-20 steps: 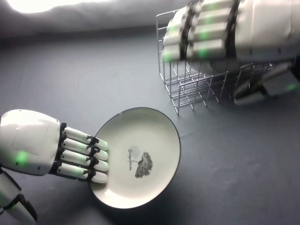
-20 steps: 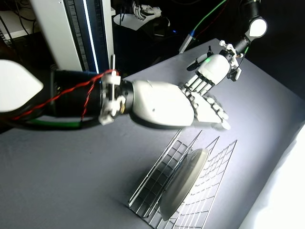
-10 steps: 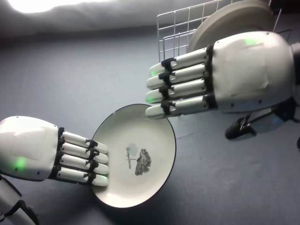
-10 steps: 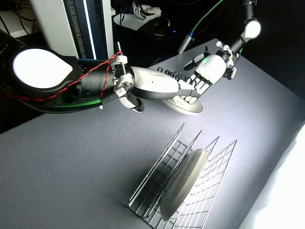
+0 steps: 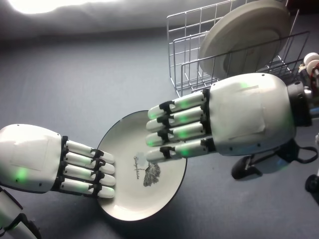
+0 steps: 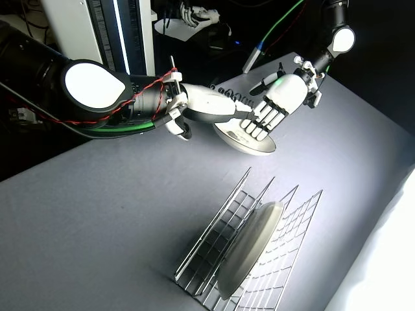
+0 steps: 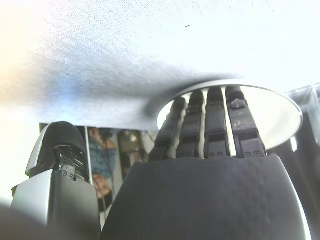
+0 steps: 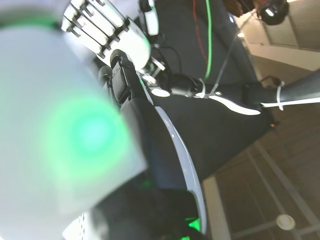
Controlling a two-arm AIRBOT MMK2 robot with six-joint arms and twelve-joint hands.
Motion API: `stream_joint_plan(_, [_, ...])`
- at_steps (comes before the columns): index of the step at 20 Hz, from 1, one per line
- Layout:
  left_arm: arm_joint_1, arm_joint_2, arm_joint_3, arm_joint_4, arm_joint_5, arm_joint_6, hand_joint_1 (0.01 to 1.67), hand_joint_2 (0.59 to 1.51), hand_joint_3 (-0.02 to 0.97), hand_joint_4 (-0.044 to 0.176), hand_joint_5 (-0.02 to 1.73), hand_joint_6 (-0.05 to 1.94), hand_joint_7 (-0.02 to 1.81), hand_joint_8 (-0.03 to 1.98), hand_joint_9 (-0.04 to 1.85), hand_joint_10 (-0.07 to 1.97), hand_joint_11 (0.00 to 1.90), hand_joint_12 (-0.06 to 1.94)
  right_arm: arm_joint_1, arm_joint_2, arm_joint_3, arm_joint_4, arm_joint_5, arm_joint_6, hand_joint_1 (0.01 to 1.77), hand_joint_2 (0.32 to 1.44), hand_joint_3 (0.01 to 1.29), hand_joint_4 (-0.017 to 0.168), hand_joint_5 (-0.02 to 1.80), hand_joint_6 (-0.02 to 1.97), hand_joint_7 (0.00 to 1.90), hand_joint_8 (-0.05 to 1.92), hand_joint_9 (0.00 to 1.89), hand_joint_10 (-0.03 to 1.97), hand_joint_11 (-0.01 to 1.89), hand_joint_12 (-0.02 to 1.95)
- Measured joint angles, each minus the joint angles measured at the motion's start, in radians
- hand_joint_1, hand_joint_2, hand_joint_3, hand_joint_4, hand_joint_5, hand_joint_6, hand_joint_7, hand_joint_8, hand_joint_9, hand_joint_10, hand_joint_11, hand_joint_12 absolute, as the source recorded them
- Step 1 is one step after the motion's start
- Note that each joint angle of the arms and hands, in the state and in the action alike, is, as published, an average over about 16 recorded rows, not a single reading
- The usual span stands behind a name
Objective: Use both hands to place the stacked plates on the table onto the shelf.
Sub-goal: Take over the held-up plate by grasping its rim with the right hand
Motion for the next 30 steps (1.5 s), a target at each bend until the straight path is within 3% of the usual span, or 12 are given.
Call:
stream_joint_plan(16, [0.004,-0.007,0.014,-0.01,-0.012,0.006,0.02,1.115,0.013,-0.01,-0.01,-0.03,0.0,0.0,0.01,-0.01,0.02,-0.02,-0.071,-0.167,0.097,0.008,-0.086,-0.01,1.15,0.99,0.01,0.004,0.08,0.01,0.08,0.02,0.11,0.01,0.02,0.72])
stream_joint_plan(26, [0.004,-0.012,0.023,-0.016,-0.02,0.008,0.02,1.117,0.012,-0.01,-0.01,-0.03,0.0,-0.01,0.01,-0.01,0.02,-0.02,-0.071,-0.265,0.151,0.025,-0.097,-0.025,1.26,0.97,0.01,-0.001,0.47,0.03,0.51,0.02,0.54,0.04,0.25,1.04])
stream_joint_plan(30, [-0.005,-0.008,0.018,-0.015,-0.019,0.006,0.02,1.122,0.012,-0.01,-0.01,-0.03,0.01,-0.01,0.01,-0.01,0.02,-0.01,-0.068,-0.278,0.152,0.032,-0.092,-0.03,1.29,0.97,0.01,-0.004,0.65,0.09,0.7,0.09,0.71,0.24,0.43,1.12])
